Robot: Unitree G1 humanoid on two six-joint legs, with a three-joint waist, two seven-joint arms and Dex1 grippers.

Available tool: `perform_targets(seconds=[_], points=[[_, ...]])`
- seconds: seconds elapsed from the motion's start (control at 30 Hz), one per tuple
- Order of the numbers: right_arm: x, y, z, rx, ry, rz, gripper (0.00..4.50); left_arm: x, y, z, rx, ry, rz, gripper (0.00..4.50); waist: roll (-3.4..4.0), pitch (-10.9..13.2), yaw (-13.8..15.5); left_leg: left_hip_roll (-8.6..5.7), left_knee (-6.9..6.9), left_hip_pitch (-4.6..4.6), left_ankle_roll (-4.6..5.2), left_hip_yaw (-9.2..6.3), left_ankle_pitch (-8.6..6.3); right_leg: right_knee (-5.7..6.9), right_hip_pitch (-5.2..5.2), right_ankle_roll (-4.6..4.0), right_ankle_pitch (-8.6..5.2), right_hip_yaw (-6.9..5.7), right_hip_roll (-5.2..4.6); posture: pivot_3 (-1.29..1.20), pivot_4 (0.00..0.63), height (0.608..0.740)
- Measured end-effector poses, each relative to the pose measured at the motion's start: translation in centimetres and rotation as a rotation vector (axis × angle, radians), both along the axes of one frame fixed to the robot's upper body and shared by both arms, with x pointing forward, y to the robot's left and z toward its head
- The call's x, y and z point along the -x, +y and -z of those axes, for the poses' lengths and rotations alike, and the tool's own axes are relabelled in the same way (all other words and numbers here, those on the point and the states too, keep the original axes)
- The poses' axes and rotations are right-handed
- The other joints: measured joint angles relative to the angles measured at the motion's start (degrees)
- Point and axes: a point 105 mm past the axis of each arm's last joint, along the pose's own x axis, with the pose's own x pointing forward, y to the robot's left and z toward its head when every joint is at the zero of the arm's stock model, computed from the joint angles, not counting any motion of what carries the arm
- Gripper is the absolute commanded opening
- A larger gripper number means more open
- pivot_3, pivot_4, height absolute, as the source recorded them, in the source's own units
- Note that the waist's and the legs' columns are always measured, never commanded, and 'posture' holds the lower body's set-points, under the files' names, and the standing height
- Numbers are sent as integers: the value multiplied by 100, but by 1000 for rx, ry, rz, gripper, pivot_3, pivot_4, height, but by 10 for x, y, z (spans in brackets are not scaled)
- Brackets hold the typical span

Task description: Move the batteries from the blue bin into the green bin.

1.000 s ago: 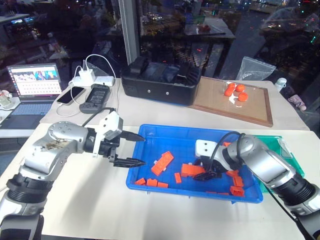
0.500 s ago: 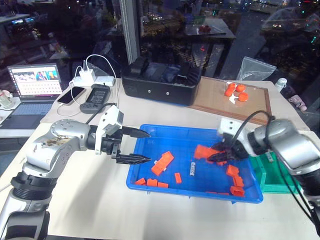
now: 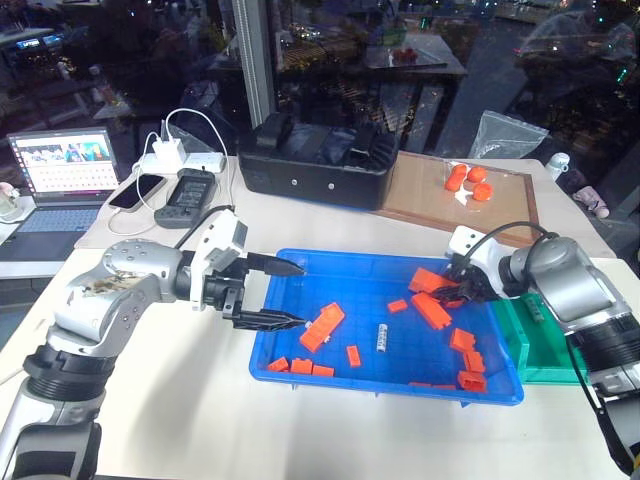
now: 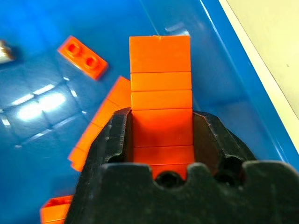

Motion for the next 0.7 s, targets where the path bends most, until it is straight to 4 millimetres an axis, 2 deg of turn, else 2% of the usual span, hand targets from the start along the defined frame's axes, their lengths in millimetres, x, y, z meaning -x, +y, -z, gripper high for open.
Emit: perform_targets(seconds=[0.07,0.1,0.17,0.27,0.33,0.43,0.57,0.7], points=[[0,1,-1,0,-1,-4,4330,0,0,0,-2,0,1,4500,0,0,-6,0,0,0,0,0,0,0,0,0,0,0,0,0,150,738],[1,2,-1,-2,-1,-9,4454,1,0,0,-2,-1,2,4500,0,0,-8,0,0,0,0,0,0,1,0,0,0,0,0,0,150,738],[5,11,-9,-46,8,-33,4454,2,0,0,-2,0,9,4500,2,1,-17,1,-1,-1,0,-2,0,2,-2,0,0,1,0,0,150,738],[18,39,-36,-127,-5,-141,4454,6,-3,-2,3,-3,35,4500,4,0,-31,4,-3,0,0,-11,0,4,-3,0,0,2,4,0,150,738],[37,53,-44,-103,-2,-254,4454,7,-3,-3,4,-2,43,4500,3,-2,-29,7,-6,4,0,-9,-1,1,2,-2,-1,0,8,0,150,738],[53,71,-28,-103,62,-337,4454,7,-3,-3,4,-1,45,4500,-3,-4,-25,7,0,5,-1,-5,-1,-1,3,-3,-1,-6,7,0,150,738],[66,95,10,-130,152,-386,4454,7,-4,-3,2,-3,50,4500,-4,-3,-28,2,4,1,-1,-7,0,3,2,-3,2,-1,4,0,150,738],[59,103,20,-110,108,-378,4454,7,-1,-3,-21,-1,41,4500,-4,-4,-28,3,5,2,-1,-7,1,2,0,-3,1,-2,8,0,150,738]])
